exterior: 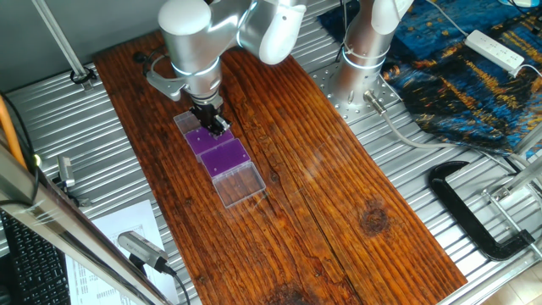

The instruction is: Transfer all small pipette tips from one holder to another

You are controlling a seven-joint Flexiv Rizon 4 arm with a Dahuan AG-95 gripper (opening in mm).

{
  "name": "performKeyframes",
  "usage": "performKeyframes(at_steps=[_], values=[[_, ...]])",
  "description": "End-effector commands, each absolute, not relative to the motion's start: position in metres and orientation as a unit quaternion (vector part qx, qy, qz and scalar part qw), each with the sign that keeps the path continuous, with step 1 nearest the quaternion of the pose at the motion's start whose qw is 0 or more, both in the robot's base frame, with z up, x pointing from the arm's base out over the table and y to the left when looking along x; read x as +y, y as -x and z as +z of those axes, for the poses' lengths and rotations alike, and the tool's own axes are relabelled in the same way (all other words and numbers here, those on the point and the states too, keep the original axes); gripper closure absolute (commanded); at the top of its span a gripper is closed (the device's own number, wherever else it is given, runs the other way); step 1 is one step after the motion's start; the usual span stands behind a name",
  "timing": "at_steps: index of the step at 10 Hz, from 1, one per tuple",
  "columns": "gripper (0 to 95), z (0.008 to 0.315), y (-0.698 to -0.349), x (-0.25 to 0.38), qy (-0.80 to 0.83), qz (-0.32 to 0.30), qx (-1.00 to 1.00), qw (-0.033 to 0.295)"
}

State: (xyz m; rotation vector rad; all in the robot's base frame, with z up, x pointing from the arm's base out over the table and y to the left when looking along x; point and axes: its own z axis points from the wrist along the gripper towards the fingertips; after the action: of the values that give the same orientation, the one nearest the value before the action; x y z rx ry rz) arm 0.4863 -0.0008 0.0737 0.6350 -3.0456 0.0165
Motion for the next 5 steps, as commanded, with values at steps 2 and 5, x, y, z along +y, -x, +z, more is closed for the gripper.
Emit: performKeyframes(at_steps=[2, 5], values=[[95.0, 0.0706, -0.4861, -0.0008, -0.204, 0.005, -0.979, 0.016], [95.0, 0.0664, -0.4854, -0.0002, -0.202, 0.005, -0.979, 0.017]])
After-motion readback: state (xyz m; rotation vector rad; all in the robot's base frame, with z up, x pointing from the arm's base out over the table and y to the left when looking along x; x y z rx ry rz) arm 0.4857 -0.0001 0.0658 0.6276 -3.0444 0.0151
